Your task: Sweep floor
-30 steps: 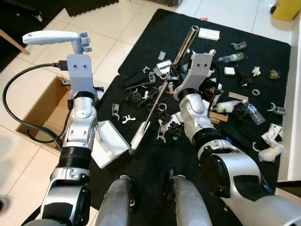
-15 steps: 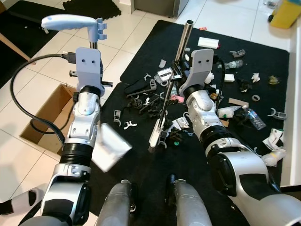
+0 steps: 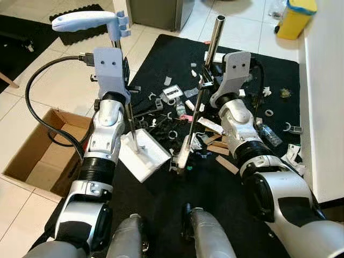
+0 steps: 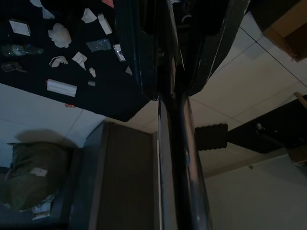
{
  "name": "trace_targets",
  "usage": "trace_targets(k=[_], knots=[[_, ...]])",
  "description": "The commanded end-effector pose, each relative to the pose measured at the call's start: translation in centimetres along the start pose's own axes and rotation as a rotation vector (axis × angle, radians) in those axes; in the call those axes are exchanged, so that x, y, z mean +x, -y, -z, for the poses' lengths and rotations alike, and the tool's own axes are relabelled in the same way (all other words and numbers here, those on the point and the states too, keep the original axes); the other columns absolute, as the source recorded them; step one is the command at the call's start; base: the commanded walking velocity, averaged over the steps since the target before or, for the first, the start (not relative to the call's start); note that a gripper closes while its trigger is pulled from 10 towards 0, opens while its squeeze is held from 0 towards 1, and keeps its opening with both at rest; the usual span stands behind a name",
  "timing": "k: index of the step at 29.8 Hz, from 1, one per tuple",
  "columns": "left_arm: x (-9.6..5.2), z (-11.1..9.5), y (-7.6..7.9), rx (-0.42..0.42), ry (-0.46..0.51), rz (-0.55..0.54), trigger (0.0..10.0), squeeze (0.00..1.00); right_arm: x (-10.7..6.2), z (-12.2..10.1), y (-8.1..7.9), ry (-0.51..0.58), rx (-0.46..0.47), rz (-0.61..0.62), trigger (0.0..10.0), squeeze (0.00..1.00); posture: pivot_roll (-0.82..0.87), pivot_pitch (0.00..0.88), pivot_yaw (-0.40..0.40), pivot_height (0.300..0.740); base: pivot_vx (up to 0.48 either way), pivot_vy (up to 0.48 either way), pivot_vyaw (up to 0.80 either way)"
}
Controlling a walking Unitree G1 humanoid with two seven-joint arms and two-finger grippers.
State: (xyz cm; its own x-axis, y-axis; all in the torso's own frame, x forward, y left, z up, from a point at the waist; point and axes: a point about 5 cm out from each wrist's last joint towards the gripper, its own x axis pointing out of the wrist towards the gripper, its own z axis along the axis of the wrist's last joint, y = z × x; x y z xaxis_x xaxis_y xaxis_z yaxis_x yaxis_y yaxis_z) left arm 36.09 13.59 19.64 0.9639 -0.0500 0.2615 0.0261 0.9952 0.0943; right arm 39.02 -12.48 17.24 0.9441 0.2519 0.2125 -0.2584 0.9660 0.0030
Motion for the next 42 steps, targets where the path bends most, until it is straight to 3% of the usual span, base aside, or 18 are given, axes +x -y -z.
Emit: trace_targets(k=[1, 8, 11, 22, 31, 42], knots=[[0.4, -1.1, -0.6, 0.036, 0.060, -0.013, 10.0, 0.00, 0.5, -0.9, -0.5, 0.034, 0.001, -0.029, 10.0, 0.00, 0.01, 0.056, -0.001, 0.740, 0.000, 0.000, 0.00], [-0.2, 0.0, -0.8, 0.083, 0.046, -0.004, 10.0, 0.00, 0.7, -1.0, -0.6, 0.026, -0.026, -0.066, 10.0, 0.00, 0.06, 0.076, -0.011, 0.740, 0.000, 0.000, 0.00], [-1.2, 1.6, -1.0, 0.101, 0.031, -0.005, 10.0, 0.00, 0.2, -0.2, -0.5, -0.005, -0.051, -0.080, 10.0, 0.00, 0.08, 0.080, -0.015, 0.740, 0.000, 0.000, 0.00], [-3.4, 4.8, -2.4, 0.166, -0.040, -0.054, 10.0, 0.00, -1.9, 1.3, 1.3, 0.009, 0.038, -0.056, 10.0, 0.00, 0.09, 0.080, -0.012, 0.740, 0.000, 0.000, 0.00], [-4.5, 5.7, -2.9, 0.200, -0.050, -0.043, 10.0, 0.00, -3.2, 2.2, 1.9, 0.015, -0.020, -0.021, 10.0, 0.00, 0.08, 0.051, 0.020, 0.740, 0.000, 0.000, 0.00], [-5.5, 6.7, -3.0, 0.211, -0.077, -0.056, 10.0, 0.00, -3.3, 1.7, 1.5, 0.068, -0.027, -0.015, 10.0, 0.00, 0.05, 0.035, 0.039, 0.740, 0.000, 0.000, 0.00]])
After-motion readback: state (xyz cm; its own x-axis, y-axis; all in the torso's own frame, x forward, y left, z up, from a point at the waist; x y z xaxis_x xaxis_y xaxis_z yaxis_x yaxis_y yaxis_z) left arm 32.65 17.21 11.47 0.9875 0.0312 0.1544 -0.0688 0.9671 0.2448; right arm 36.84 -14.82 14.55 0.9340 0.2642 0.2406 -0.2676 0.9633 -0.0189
